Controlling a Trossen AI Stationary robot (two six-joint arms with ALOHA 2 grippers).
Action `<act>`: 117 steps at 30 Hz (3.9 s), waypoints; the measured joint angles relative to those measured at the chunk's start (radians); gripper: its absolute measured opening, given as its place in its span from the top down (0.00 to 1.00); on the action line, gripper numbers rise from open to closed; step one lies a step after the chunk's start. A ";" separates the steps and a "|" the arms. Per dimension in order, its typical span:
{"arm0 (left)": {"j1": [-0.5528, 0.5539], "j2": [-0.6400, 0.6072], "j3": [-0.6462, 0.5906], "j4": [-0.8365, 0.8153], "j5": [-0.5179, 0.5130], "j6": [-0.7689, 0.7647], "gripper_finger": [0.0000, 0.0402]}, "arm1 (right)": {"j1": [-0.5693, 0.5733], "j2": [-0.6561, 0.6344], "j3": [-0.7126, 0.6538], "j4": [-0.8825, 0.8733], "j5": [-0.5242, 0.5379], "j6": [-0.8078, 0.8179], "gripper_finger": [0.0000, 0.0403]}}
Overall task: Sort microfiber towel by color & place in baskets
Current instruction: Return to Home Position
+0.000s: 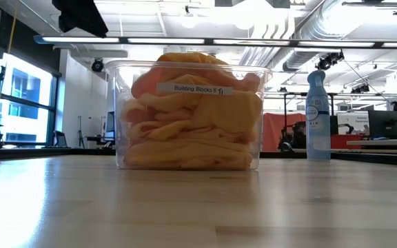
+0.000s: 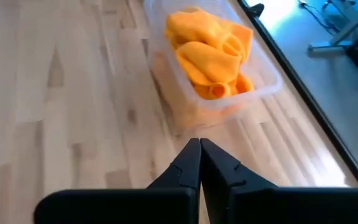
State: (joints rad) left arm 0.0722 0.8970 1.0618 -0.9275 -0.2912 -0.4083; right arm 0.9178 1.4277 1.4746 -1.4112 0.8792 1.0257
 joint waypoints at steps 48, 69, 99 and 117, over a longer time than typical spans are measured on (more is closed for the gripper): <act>-0.129 -0.882 -1.050 1.021 0.306 0.513 1.00 | -0.340 0.000 0.000 0.058 0.067 -0.035 1.00; -0.025 -0.876 -1.050 0.959 0.406 0.377 1.00 | -0.356 0.000 0.000 0.049 -0.015 -0.076 1.00; -0.026 -0.871 -1.050 0.940 0.250 0.394 1.00 | -0.556 -0.568 -0.867 1.083 -0.314 -0.798 1.00; -0.026 -0.871 -1.049 0.940 0.251 0.393 1.00 | -0.728 -1.135 -1.426 1.660 -0.681 -1.000 1.00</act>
State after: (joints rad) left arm 0.0460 0.0261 0.0124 0.0124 -0.0406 -0.0151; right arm 0.1894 0.2931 0.0484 0.2487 0.1986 0.0255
